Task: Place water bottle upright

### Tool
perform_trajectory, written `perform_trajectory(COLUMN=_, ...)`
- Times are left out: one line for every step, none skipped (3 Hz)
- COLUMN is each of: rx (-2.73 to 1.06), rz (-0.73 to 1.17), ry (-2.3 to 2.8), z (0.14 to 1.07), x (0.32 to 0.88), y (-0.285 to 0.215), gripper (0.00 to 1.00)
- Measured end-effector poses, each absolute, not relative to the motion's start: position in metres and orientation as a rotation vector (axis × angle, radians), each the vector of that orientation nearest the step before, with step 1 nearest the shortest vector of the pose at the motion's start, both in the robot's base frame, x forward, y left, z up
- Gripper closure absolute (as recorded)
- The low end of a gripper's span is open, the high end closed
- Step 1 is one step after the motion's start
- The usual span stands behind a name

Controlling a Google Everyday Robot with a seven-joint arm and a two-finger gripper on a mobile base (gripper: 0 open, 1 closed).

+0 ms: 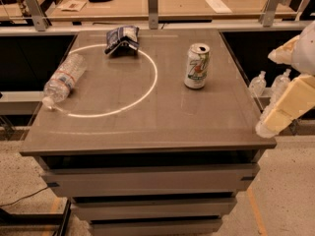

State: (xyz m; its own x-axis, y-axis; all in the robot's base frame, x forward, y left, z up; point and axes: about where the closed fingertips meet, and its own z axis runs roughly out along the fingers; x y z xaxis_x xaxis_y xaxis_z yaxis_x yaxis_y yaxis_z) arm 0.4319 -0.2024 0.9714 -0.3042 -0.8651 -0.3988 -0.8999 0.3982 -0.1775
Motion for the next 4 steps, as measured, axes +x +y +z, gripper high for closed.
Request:
perform_trajectory(rx=-1.425, rz=0.094, ry=2.313, z=0.9662, x=0.4369, y=-0.1988, gripper=0.0)
perform_trajectory(rx=-1.425, rz=0.094, ry=2.313, z=0.9663, x=0.4369, y=-0.1988, gripper=0.0)
perform_trajectory(rx=-1.384, rz=0.146, ry=2.308, z=0.967, x=0.4384, y=-0.1995, gripper=0.0)
perform_trajectory(rx=-1.294, rz=0.337, ry=2.355, z=0.963, x=0.4462, y=-0.1934, gripper=0.0)
